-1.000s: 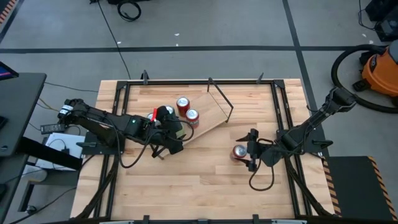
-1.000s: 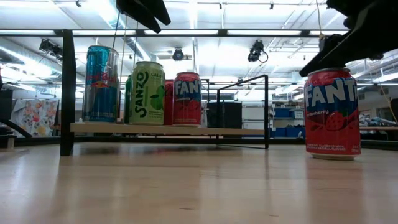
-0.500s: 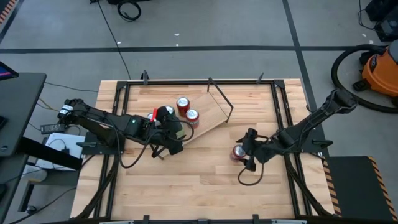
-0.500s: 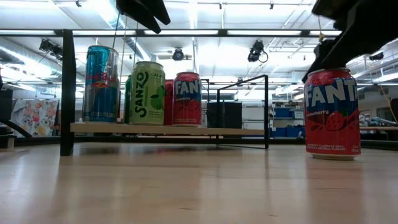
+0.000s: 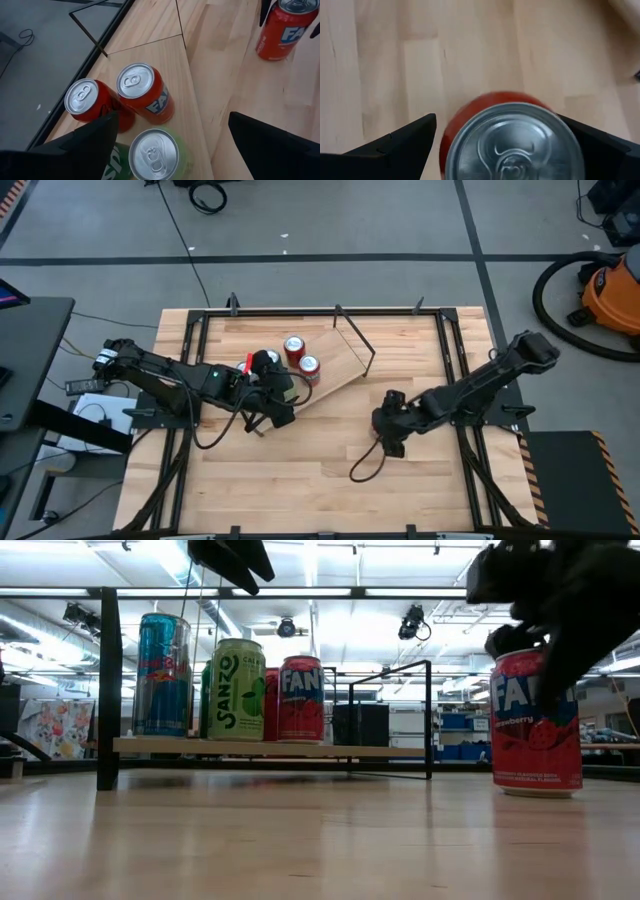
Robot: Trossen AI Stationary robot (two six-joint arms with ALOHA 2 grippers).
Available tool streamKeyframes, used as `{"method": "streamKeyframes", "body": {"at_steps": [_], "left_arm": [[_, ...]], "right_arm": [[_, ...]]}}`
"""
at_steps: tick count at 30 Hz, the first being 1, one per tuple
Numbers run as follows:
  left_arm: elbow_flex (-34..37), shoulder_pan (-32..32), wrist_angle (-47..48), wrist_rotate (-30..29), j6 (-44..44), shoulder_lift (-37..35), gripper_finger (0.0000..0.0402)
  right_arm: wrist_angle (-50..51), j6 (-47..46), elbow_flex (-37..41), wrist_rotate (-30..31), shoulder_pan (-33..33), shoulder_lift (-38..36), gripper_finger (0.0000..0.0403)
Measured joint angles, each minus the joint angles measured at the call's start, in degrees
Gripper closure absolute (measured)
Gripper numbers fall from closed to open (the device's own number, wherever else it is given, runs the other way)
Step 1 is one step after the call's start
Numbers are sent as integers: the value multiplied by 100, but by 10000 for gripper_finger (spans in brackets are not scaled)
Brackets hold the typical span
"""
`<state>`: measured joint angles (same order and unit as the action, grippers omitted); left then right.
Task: Place canned beverage on shelf
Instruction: Put the red soda can on the shelf
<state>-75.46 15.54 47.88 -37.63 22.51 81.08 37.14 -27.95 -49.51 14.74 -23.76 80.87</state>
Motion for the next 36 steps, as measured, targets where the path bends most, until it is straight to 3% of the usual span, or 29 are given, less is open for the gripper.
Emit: {"method": "streamKeyframes", "body": {"at_steps": [6,14,19,24,32,36], "left_arm": [[0,-1,7,0,67,0,15],[2,1,100,234,192,2,15],[2,-1,105,232,167,2,15],[2,-1,101,229,137,2,15],[2,-1,227,240,63,2,15],[2,-1,413,529,25,2,15]], "right_arm": [[432,539,-384,-922,386,551,12],[682,831,-501,-1244,616,877,58],[713,882,-472,-1300,639,775,88],[827,1313,-460,-1265,637,546,89],[780,3189,-462,-757,611,158,88],[637,4274,-464,-585,615,118,89]]}}
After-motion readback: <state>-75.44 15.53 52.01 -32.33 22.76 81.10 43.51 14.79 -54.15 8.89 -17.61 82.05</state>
